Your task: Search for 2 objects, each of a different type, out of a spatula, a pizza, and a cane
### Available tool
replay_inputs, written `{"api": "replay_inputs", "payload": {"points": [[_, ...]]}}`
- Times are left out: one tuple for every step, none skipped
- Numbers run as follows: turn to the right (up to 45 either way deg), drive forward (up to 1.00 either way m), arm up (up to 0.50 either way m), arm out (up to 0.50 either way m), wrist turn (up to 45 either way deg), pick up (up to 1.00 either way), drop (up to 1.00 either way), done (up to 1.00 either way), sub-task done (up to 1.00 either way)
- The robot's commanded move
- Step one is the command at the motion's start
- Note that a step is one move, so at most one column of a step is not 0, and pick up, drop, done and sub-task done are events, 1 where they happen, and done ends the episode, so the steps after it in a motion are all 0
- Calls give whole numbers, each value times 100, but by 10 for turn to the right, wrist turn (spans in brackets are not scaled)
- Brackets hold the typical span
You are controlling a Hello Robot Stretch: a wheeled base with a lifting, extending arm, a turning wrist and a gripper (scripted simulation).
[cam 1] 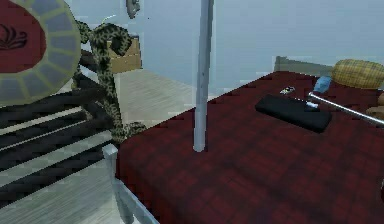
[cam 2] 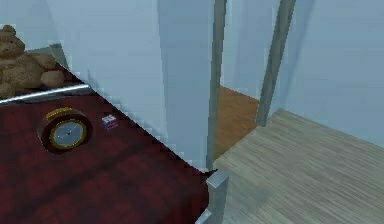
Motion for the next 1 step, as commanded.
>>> {"api": "replay_inputs", "payload": {"points": [[0, 0, 0, 0, 0, 0, 0, 0, 100]]}}
